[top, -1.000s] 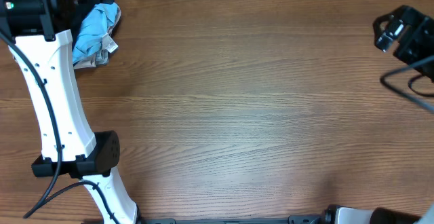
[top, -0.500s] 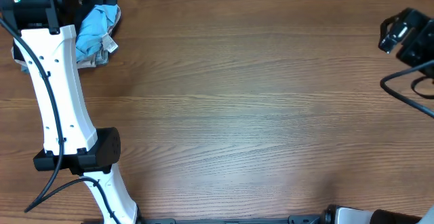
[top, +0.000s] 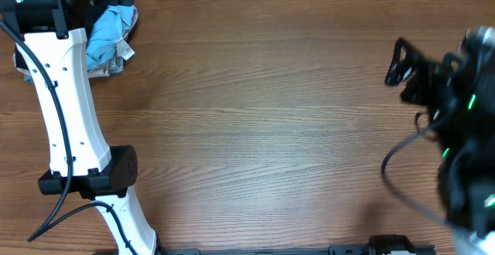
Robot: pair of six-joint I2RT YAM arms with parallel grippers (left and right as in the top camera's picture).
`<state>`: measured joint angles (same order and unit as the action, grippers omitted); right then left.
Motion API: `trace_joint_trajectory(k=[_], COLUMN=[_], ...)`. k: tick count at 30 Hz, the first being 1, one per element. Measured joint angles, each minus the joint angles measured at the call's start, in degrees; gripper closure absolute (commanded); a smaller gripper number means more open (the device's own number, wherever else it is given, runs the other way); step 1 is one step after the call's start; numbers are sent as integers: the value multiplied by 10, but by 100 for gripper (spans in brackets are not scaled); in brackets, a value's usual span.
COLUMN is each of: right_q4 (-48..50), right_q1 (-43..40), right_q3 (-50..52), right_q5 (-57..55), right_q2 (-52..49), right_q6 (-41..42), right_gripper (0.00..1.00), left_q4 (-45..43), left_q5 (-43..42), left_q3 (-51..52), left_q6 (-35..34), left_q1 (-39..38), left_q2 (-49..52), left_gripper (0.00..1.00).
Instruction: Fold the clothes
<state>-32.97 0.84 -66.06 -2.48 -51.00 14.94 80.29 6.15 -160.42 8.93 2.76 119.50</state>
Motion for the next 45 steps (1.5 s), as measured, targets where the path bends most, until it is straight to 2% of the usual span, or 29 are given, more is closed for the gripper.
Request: trace_joint_trajectory(k=[4, 8, 12, 17, 22, 26, 45], right_q4=[158, 237, 278, 317, 330, 301, 285], right_q1=[0, 0, 0, 0, 0, 0, 0], right_q3=[216, 384, 504, 598, 642, 649, 650], right_q5=[3, 6, 6, 7, 9, 33, 72], right_q2=[132, 251, 341, 405, 463, 500, 502], right_q6=[0, 1, 8, 14, 16, 16, 16], right_gripper=[0, 0, 0, 0, 0, 0, 0], left_q4=[0, 0, 0, 0, 0, 0, 1], left_q5=[0, 0, 0, 0, 0, 0, 0], left_q3=[0, 0, 0, 0, 0, 0, 0], left_q6=[0, 0, 0, 0, 0, 0, 0], left_q1=[0, 0, 0, 0, 0, 0, 0], left_q2=[0, 0, 0, 0, 0, 0, 0], left_gripper=[0, 0, 0, 0, 0, 0, 0])
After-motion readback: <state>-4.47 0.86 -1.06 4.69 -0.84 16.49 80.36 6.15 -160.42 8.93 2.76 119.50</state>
